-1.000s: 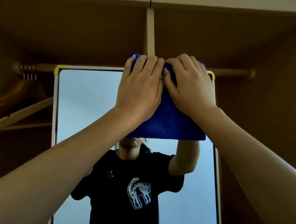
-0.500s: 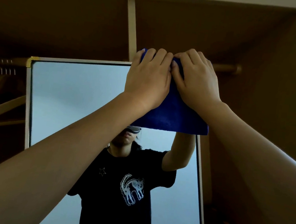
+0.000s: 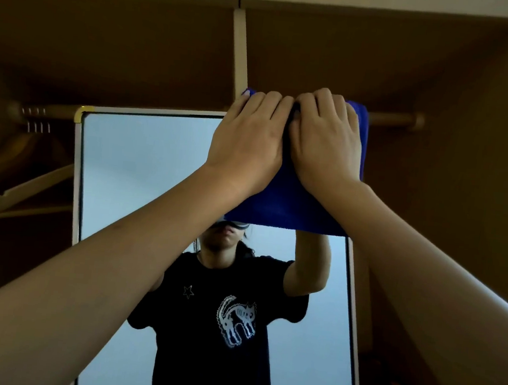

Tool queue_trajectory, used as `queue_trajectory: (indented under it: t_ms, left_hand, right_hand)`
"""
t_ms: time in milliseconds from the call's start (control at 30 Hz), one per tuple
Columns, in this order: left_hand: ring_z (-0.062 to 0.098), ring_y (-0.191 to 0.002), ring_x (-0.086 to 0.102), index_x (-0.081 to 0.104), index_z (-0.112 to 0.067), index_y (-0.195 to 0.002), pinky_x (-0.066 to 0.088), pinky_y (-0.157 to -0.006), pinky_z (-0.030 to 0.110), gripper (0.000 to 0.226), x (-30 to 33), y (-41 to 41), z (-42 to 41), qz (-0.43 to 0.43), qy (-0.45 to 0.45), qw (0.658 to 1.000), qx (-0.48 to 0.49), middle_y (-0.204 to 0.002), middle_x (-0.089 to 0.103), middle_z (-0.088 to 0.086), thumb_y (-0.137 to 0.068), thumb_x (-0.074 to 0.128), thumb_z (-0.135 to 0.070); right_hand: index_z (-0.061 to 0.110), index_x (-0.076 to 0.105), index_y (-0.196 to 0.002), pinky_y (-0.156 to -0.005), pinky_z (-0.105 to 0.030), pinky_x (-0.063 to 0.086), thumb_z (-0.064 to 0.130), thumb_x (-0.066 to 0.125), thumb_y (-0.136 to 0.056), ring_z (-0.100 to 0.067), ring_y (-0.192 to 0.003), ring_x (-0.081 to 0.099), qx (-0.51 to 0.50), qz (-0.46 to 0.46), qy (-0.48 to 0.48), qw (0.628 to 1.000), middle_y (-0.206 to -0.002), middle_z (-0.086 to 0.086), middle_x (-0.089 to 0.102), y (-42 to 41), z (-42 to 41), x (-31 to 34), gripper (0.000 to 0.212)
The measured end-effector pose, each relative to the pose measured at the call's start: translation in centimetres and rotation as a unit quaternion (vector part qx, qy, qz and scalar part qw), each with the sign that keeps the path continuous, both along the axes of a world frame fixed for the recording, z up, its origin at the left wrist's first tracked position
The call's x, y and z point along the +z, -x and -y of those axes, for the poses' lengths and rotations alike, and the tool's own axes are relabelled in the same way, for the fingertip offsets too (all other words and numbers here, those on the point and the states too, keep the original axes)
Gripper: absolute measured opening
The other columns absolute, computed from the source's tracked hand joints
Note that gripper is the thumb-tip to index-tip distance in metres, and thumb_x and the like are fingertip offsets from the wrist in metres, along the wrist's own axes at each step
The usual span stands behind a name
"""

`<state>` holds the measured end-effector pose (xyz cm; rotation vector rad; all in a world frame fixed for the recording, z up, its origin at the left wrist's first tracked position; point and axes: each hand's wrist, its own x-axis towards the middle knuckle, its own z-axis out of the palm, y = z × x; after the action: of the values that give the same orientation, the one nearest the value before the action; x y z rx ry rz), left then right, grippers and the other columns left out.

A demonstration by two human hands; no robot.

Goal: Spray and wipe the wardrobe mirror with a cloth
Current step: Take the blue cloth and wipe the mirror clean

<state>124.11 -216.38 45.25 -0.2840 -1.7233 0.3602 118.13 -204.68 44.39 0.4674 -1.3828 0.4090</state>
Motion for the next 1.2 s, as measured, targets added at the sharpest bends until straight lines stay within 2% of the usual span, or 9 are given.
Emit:
queue_trajectory:
  t_ms: [200, 433, 667, 800, 933, 1033, 1200]
  left_hand:
    - [0.025, -0.133, 0.042, 0.044, -0.01, -0.139, 0.02, -0.118, 0.04, 0.041, -1.1, -1.3, 3.8, -0.038, -0.024, 0.999, 0.014, -0.139, 0.051, 0.009, -0.1, 0.038, -0.021]
    - [0.022, -0.136, 0.038, 0.041, -0.012, -0.141, 0.015, -0.12, 0.045, 0.044, -1.6, -3.9, 8.6, -0.06, -0.058, 0.995, 0.052, -0.141, 0.048, 0.006, -0.101, 0.03, -0.025]
    - [0.021, -0.134, 0.038, 0.042, -0.013, -0.14, 0.015, -0.119, 0.045, 0.042, -1.6, -5.5, 12.0, -0.082, -0.084, 0.99, 0.076, -0.141, 0.047, 0.005, -0.101, 0.029, -0.025]
    - [0.024, -0.138, 0.034, 0.04, -0.012, -0.141, 0.018, -0.119, 0.044, 0.043, -2.1, -5.9, 13.0, -0.08, -0.091, 0.992, 0.048, -0.143, 0.045, 0.007, -0.101, 0.03, -0.024]
    - [0.031, -0.136, 0.034, 0.038, -0.011, -0.142, 0.027, -0.112, 0.044, 0.045, -3.1, -5.8, 11.7, -0.099, -0.084, 0.99, 0.054, -0.143, 0.043, 0.011, -0.099, 0.035, -0.024]
    - [0.037, -0.128, 0.038, 0.035, -0.013, -0.144, 0.03, -0.101, 0.044, 0.049, -3.3, -5.8, 10.3, -0.108, -0.096, 0.987, 0.076, -0.139, 0.043, 0.015, -0.096, 0.036, -0.021]
    - [0.024, -0.115, 0.028, 0.051, -0.012, -0.126, 0.029, -0.095, 0.04, 0.035, -3.5, -5.4, 8.8, -0.157, -0.052, 0.985, 0.053, -0.125, 0.054, 0.015, -0.098, 0.032, -0.02]
  right_hand:
    - [0.013, 0.06, -0.114, -0.106, -0.041, 0.035, 0.025, 0.038, -0.097, -0.025, -0.111, 0.053, 0.045, -0.028, -0.009, 0.999, -0.114, -0.005, 0.06, -1.5, 4.2, -0.4, 0.03]
    - [0.014, 0.062, -0.114, -0.107, -0.04, 0.034, 0.025, 0.039, -0.097, -0.023, -0.113, 0.054, 0.072, -0.048, -0.046, 0.995, -0.117, -0.004, 0.061, -3.4, 9.1, 0.3, 0.031]
    - [0.015, 0.063, -0.112, -0.106, -0.039, 0.033, 0.027, 0.036, -0.096, -0.022, -0.111, 0.054, 0.077, -0.059, -0.06, 0.993, -0.116, -0.003, 0.061, -4.8, 13.3, 0.9, 0.034]
    - [0.015, 0.065, -0.108, -0.106, -0.04, 0.036, 0.03, 0.04, -0.098, -0.023, -0.106, 0.058, 0.072, -0.095, -0.024, 0.993, -0.111, -0.003, 0.064, -4.6, 14.6, 0.5, 0.031]
    - [0.013, 0.067, -0.109, -0.106, -0.045, 0.039, 0.016, 0.054, -0.09, -0.024, -0.106, 0.061, 0.066, -0.131, -0.008, 0.989, -0.11, -0.005, 0.066, -4.3, 13.5, -0.6, 0.023]
    - [0.012, 0.068, -0.106, -0.104, -0.047, 0.04, 0.011, 0.052, -0.086, -0.026, -0.103, 0.063, 0.058, -0.149, -0.007, 0.987, -0.106, -0.006, 0.068, -4.7, 12.4, -1.2, 0.026]
    - [0.009, 0.07, -0.099, -0.098, -0.049, 0.044, 0.006, 0.058, -0.085, -0.029, -0.102, 0.062, 0.062, -0.163, 0.041, 0.984, -0.101, -0.009, 0.069, -5.0, 10.0, -2.5, 0.019]
